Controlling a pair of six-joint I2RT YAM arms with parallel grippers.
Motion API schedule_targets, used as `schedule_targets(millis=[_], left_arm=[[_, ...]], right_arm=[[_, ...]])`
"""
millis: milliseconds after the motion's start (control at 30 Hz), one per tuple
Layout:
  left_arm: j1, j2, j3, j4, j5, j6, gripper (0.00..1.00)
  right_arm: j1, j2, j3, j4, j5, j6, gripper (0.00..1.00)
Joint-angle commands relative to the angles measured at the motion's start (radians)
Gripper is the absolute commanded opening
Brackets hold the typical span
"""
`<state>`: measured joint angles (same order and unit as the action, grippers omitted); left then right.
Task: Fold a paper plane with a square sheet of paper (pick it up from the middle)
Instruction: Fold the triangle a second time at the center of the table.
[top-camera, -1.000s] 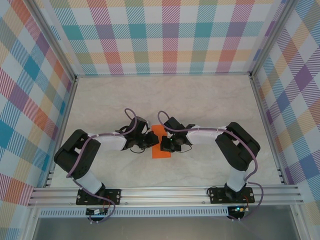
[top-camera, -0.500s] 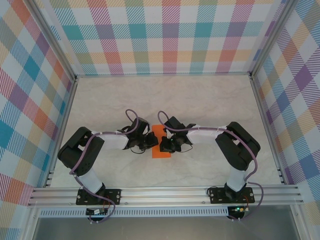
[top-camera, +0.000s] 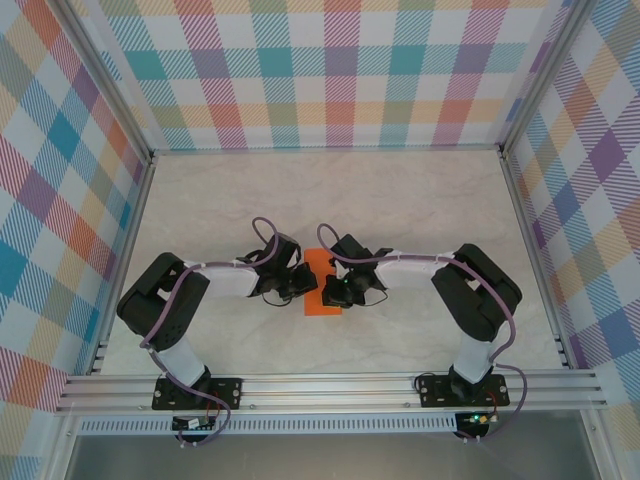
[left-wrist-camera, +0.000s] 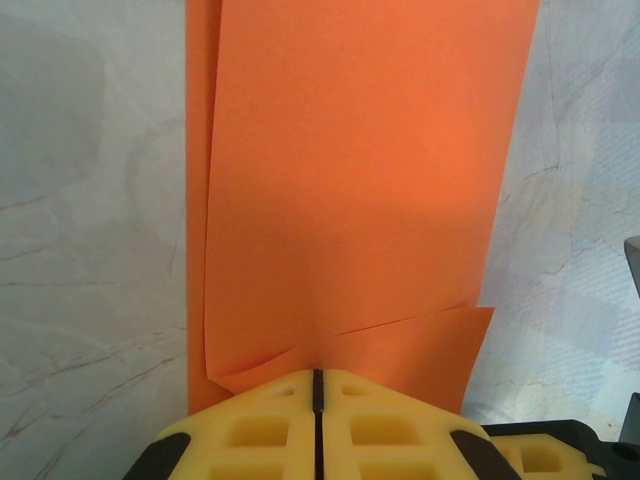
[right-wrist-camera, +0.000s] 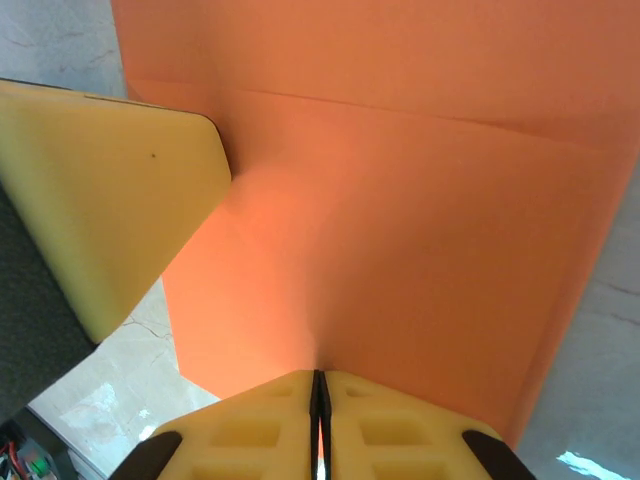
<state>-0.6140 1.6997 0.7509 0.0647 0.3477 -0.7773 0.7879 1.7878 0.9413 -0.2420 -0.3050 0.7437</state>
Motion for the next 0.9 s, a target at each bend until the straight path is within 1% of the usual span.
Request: schedule_targets(millis=[0, 167, 400, 633, 800, 867], left_arm=[[-0.004, 0.06, -0.009, -0.115, -0.105, 0.013, 0.08], [-0.004, 0.066, -0.002, -0.138, -0.123, 0.024, 0.08], [-0.004, 0.082, 0.005, -0.149, -0.131, 0.029, 0.07], [-0.004, 0.073, 0.02, -0.149, -0.113, 0.029, 0.08], [-0.008, 0.041, 0.049, -0.131, -0.065, 0.023, 0.1], [-0.013, 0.021, 0.073, -0.131, -0.053, 0.019, 0.12]], right_arm=[[-0.014, -0.019, -0.049, -0.011, -0.014, -0.006, 0.12], [-0.04, -0.041, -0.135, 0.047, -0.068, -0.001, 0.11], [-0.062, -0.103, -0.222, 0.072, -0.105, -0.015, 0.11], [-0.087, -0.186, -0.282, 0.025, -0.077, -0.024, 0.11], [-0.088, -0.306, -0.237, -0.024, -0.028, -0.045, 0.12], [-0.088, -0.344, -0.204, -0.041, 0.009, -0.058, 0.14]])
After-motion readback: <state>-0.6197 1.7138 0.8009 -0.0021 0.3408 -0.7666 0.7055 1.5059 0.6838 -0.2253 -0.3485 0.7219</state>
